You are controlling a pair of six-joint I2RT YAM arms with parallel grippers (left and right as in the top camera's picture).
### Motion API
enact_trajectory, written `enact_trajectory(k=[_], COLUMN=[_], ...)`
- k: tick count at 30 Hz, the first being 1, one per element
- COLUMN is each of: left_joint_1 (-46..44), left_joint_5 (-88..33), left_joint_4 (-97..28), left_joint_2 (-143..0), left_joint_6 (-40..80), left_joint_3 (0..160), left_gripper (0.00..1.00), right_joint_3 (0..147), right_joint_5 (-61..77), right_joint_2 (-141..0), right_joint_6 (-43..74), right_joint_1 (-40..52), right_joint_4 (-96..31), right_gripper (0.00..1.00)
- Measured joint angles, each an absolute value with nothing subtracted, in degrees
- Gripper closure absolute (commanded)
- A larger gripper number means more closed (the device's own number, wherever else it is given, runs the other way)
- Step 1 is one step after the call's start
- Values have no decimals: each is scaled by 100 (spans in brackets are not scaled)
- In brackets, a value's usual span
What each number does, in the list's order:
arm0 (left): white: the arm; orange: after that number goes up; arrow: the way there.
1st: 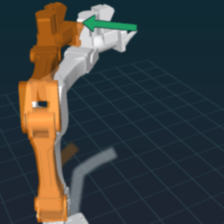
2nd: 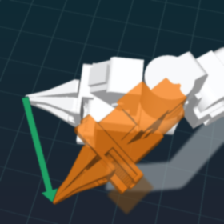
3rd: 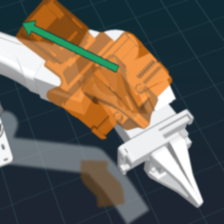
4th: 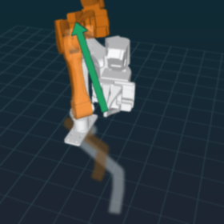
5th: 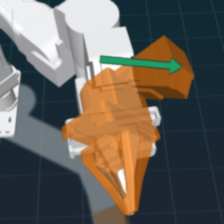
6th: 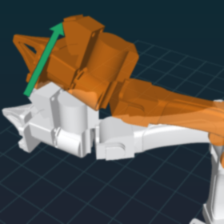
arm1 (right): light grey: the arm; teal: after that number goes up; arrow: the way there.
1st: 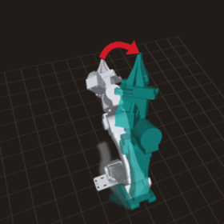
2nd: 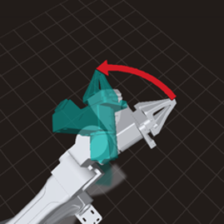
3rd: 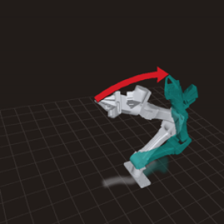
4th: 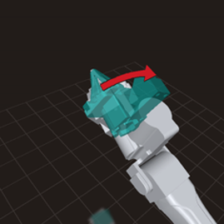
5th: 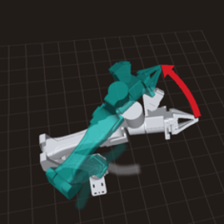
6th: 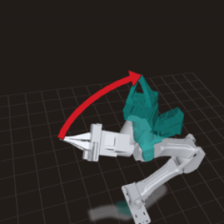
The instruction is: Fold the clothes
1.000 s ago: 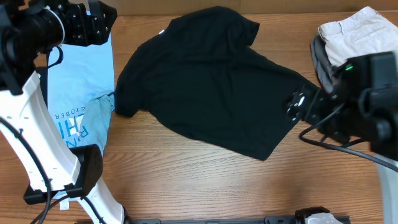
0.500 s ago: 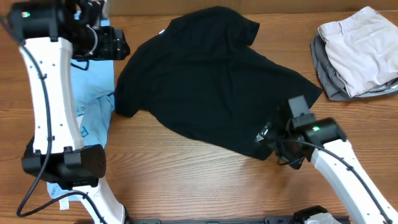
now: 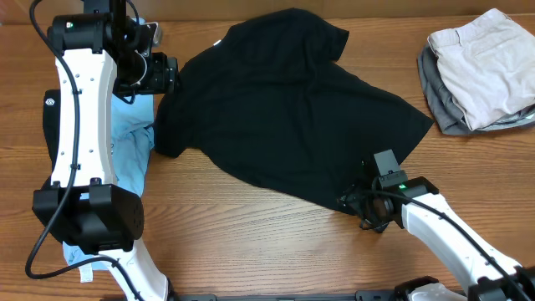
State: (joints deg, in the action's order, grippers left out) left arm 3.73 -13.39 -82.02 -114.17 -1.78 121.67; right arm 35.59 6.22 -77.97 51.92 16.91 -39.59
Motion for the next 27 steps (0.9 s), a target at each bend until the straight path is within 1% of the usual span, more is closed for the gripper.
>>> enact_trajectory(k=[2, 5, 6, 7, 8, 9, 12, 14, 19, 22, 24, 27], left_joint_1=[373, 373, 373, 373, 373, 373, 373, 373, 373, 373, 373, 373], left_joint_5=[-1339, -1339, -1337, -1337, -1337, -1332, -1319, -1319, -1319, -1315, -1297, -1278], left_joint_4=[-8160, -8152, -8152, -8147, -8147, -8141, -8141, -8145, -8256, -8315, -8311, -8261], left_joint_2=[-11417, -11417, -11417, -11417, -11417, -11417, -11417, -11417, -11417, -11417, -11417, -11417], left_joint_6=[-176, -172, -161, -161, -161, -161, -161, -161, -158, -161, -161, -161], left_joint_3=[12151, 12147, 12147, 12147, 12147, 12145, 12140, 12143, 12140, 12140, 12140, 12140], left_gripper=[23, 23, 23, 23, 23, 23, 23, 24, 24, 24, 23, 23], right_joint_3=[3514, 3516, 3524, 3533, 3542, 3542, 3535, 3573, 3806, 4355, 4742, 5155], right_joint_5=[666, 685, 685, 694, 701, 696, 707, 714, 768, 1000, 1105, 1223], right_joint_2=[-7911, -8020, -8044, -8068, -8090, -8114, -8173, -8147, -7867, -7384, -7205, -7172], right_joint_6=[5205, 5214, 5214, 5221, 5234, 5253, 5240, 5205, 4965, 4663, 4466, 4167], right_joint_1=[1767, 1929, 1951, 1959, 1964, 1968, 1970, 1975, 1992, 1992, 1990, 1898], right_joint_4=[-3828, -3693, -3682, -3664, -3656, -3651, -3726, -4012, -5339, -6222, -6484, -6351], right_gripper=[36, 44, 51, 61, 74, 96, 96, 96, 96, 96, 96, 96])
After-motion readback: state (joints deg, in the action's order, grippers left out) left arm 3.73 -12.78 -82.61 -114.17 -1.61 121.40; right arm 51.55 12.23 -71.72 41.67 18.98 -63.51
